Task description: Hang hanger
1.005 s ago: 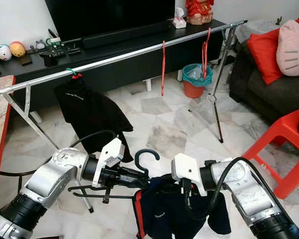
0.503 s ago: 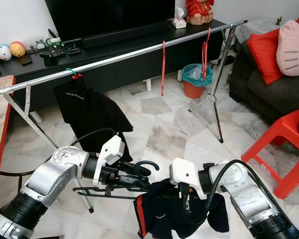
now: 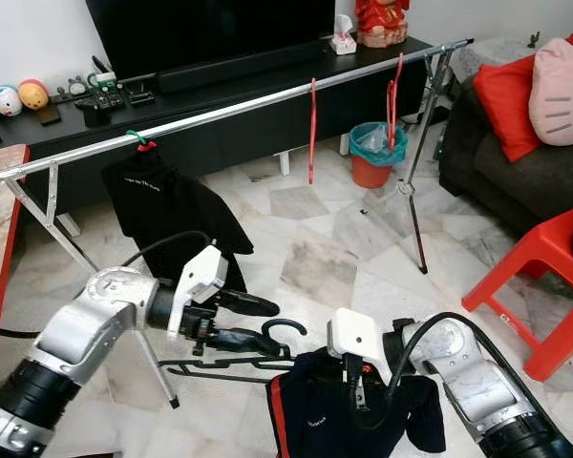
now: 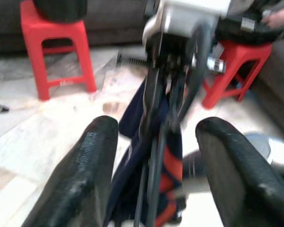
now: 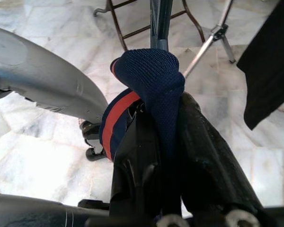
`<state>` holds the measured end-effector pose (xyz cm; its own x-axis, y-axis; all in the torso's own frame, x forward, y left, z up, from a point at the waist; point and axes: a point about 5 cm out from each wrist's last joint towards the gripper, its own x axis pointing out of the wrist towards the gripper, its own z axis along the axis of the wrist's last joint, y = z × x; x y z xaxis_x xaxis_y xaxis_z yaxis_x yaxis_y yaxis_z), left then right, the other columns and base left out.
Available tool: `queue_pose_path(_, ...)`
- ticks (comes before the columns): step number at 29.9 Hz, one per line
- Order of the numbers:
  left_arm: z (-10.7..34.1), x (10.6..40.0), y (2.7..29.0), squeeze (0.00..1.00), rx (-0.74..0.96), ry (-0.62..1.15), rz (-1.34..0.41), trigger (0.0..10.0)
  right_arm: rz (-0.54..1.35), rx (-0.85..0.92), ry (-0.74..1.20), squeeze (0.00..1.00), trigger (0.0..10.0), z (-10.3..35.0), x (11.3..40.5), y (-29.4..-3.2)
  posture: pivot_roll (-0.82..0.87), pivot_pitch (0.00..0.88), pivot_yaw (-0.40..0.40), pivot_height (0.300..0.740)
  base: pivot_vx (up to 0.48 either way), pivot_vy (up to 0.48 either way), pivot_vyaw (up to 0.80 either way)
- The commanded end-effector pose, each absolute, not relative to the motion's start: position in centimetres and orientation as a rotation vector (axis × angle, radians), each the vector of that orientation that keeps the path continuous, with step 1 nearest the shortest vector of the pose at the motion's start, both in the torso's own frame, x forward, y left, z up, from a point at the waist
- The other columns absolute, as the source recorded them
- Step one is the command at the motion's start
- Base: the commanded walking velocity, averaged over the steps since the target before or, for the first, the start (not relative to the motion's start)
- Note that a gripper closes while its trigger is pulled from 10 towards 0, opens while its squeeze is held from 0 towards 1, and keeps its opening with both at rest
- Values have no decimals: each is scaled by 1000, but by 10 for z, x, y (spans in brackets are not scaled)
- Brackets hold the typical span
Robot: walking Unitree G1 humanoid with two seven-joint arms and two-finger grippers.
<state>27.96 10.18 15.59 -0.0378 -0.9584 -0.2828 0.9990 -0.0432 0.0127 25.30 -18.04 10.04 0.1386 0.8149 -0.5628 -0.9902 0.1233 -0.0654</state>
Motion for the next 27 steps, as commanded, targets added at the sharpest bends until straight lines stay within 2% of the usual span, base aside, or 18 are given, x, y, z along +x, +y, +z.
queue_pose_path(1,148,282,111,1000,324,261,-1576,10000,1324,-494,407,0,0,107,257,-188,-43,21,66,740,0,0,0)
queue_pose_path(4,142,284,116,1000,372,297,-1550,10000,1299,-495,409,0,0,107,257,-192,-43,21,66,740,0,0,0)
queue_pose_path(5,140,285,119,965,386,302,-1529,10000,1291,-488,408,0,0,106,256,-192,-42,22,67,740,0,0,0)
queue_pose_path(6,137,286,121,0,393,307,-1511,10000,1282,-480,407,0,0,105,254,-193,-42,21,67,740,0,0,0)
queue_pose_path(10,133,294,125,0,403,287,-1411,10000,1239,-452,395,0,0,102,250,-194,-41,17,66,740,0,0,0)
queue_pose_path(14,133,312,132,0,392,236,-1211,10000,1170,-434,370,0,0,103,249,-196,-46,16,66,740,0,0,0)
queue_pose_path(15,133,321,139,0,377,220,-1089,10000,1157,-424,364,0,0,102,247,-195,-50,16,69,740,0,0,0)
queue_pose_path(16,133,321,139,0,377,220,-1089,10000,1157,-424,364,0,0,102,247,-195,-50,16,69,740,0,0,0)
queue_pose_path(23,134,344,172,0,227,129,-629,10000,1040,-379,364,0,0,95,240,-201,-49,18,65,740,0,0,0)
queue_pose_path(27,132,348,177,0,170,108,-496,10000,995,-365,358,0,0,94,239,-202,-50,17,66,740,0,0,0)
